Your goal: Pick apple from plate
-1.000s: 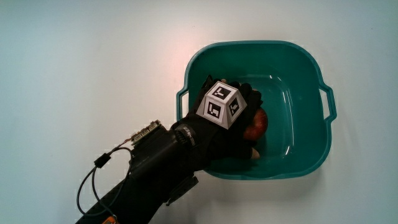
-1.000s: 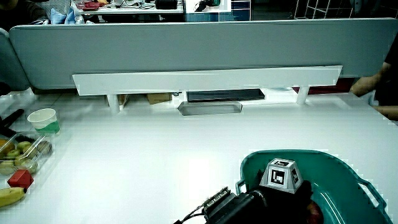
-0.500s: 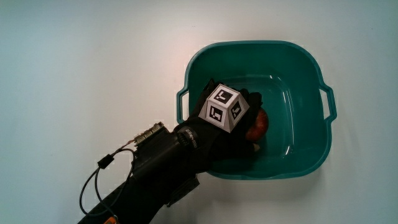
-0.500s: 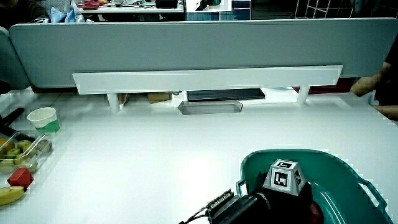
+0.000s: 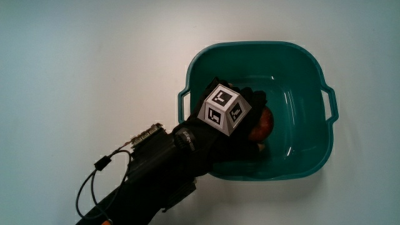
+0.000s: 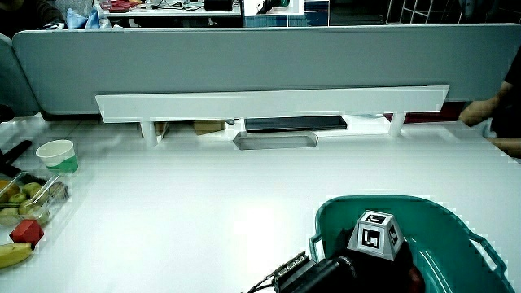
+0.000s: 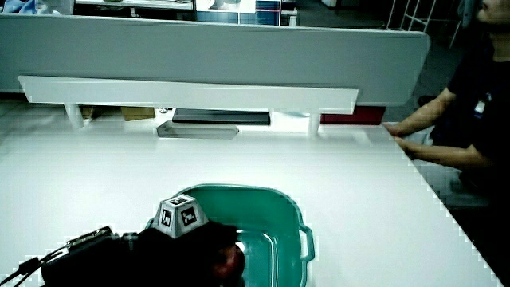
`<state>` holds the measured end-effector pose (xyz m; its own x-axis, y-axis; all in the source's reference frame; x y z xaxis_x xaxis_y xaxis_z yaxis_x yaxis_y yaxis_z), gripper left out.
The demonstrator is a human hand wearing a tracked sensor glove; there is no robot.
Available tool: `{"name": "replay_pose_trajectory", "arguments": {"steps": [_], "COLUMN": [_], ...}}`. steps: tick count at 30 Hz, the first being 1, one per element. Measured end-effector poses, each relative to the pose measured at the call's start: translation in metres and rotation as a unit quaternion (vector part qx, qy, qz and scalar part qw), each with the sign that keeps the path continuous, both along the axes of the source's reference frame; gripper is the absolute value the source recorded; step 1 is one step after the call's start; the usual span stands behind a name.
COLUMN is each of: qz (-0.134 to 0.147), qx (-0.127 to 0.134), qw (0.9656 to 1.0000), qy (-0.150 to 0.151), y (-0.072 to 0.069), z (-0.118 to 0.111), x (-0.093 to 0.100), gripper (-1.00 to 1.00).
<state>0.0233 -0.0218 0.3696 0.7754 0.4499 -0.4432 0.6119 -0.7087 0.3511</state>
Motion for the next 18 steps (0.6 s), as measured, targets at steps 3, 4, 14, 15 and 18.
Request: {"name": "replay_pose_trajectory", "arguments": {"steps": [3, 4, 14, 15, 18], "qz": [0.003, 0.002, 0.002, -0.005, -0.027], "qx": [0.003, 0.001, 0.055, -0.006, 0.053], "qw": [1.0, 1.0, 0.998, 0.9997, 0.9981], "qy": [0.003, 0.003, 0.029, 0.025, 0.015], "y": [0.0, 0.0, -0.008, -0.01, -0.014], "z": [-0.006, -0.009, -0.031, -0.024, -0.036], "x": [-0.002, -0.003, -0.023, -0.029, -0.038], "gripper": [1.0, 1.0, 1.0, 1.0, 1.0]}}
